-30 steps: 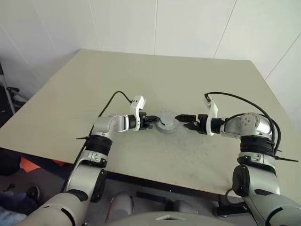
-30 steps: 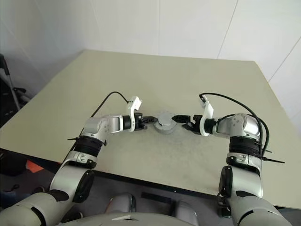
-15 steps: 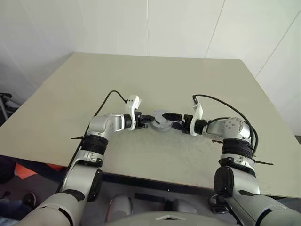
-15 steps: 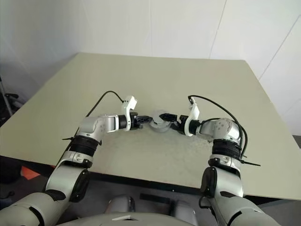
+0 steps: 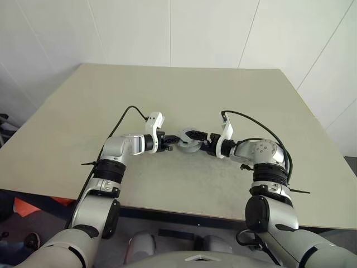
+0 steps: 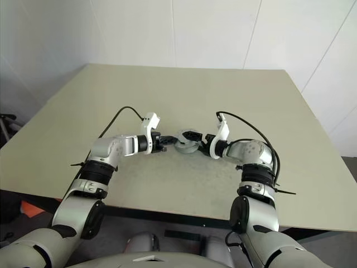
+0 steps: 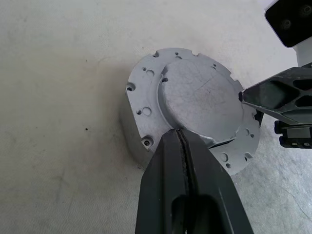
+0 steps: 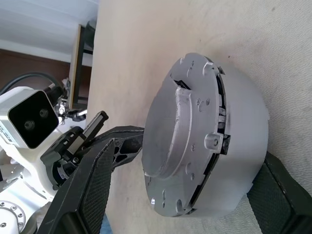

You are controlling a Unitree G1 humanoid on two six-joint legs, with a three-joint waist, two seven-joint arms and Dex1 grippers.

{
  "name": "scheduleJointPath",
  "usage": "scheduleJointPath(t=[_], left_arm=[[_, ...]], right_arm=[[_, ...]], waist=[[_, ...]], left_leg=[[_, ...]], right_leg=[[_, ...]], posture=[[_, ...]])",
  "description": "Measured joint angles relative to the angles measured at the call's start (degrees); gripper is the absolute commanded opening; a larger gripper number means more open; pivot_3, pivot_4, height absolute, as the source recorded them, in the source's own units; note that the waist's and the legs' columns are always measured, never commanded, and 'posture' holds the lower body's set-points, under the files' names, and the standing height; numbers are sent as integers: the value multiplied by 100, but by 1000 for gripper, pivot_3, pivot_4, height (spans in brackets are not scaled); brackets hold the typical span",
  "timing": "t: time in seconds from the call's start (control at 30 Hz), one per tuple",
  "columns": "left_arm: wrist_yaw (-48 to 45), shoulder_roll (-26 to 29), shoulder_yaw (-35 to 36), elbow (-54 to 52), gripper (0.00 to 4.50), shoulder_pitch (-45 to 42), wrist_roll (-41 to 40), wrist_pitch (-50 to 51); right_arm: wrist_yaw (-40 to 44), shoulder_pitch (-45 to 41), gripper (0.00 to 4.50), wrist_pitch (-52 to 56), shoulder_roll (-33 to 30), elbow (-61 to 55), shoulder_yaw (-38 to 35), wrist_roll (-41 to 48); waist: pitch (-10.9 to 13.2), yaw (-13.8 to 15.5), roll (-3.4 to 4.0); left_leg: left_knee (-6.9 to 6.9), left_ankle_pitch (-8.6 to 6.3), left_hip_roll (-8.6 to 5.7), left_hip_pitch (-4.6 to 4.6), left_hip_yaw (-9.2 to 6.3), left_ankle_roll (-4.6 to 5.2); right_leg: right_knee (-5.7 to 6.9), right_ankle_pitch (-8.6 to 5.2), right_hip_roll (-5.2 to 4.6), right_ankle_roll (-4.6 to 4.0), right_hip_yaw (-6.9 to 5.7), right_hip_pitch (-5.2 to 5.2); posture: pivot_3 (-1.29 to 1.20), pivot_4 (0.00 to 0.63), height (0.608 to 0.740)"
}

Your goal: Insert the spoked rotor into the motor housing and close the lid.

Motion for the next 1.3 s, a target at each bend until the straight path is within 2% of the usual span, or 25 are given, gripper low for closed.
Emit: scheduleJointPath(t=[0.23, 0.27, 0.3, 0.43, 0.5, 1.07, 1.17, 1.2, 1.3], left_arm=[[11, -6, 74, 0, 0, 4, 47, 1], [21, -30, 86, -25, 0, 4, 54, -27], [23, -22, 94, -46, 0, 0, 57, -35], [45, -2, 132, -90, 0, -1, 86, -63], [71, 4, 147, -94, 0, -11, 109, -80], [199, -7, 203, -30, 0, -10, 231, -319], [225, -60, 378, -32, 0, 63, 178, -417], [225, -76, 463, -33, 0, 107, 105, -449], [227, -78, 713, -48, 0, 170, -75, -458]], right_arm=[[-53, -181, 4469, -232, 312, 315, -14, 6], [-89, -213, 4079, -307, 477, 383, -15, -8], [-112, -234, 3905, -332, 487, 443, -16, -8], [-188, -239, 2613, -367, 498, 571, -69, -9], [-203, -239, 2063, -363, 541, 603, -72, -7], [-408, -353, 2057, -789, 709, 1002, -327, 129], [-398, -353, 2057, -893, 744, 991, -288, 143], [-387, -353, 2057, -911, 744, 973, -254, 151], [-358, -353, 2057, -952, 756, 883, -141, 173]], waist=[[1, -22, 0], [2, -5, 1], [1, 4, 0], [2, -8, 0], [2, -6, 0], [3, -23, -1], [4, -16, -1], [4, -11, -2], [7, 3, -5]], left_leg=[[-7, 0, 9, -1, 1, 0], [-12, 1, 8, -9, 1, -2], [-12, 5, 7, -12, 0, -9], [-17, 2, 6, -30, 1, -4], [-19, 3, 6, -61, 1, -6], [-19, 23, 21, -70, 5, -37], [-16, 24, 21, -80, 4, -37], [-14, 24, 21, -91, 3, -37], [-9, 23, 19, -125, 2, -34]], right_leg=[[0, 0, 8, -1, 0, -21], [0, 1, 8, -2, 0, -32], [0, 2, 8, -4, 0, -31], [4, 7, 10, -14, 3, -52], [17, 27, 11, -58, 3, -91], [36, 15, 20, -41, 3, -102], [39, 17, 20, -44, 3, -122], [41, 37, 20, -78, 3, -135], [53, 42, 20, -89, 3, -170]], posture=[[0, 0, 740], [0, 0, 740], [0, 0, 740], [0, 0, 740], [0, 0, 740], [0, 0, 740], [0, 0, 740], [0, 0, 740], [0, 0, 740]])
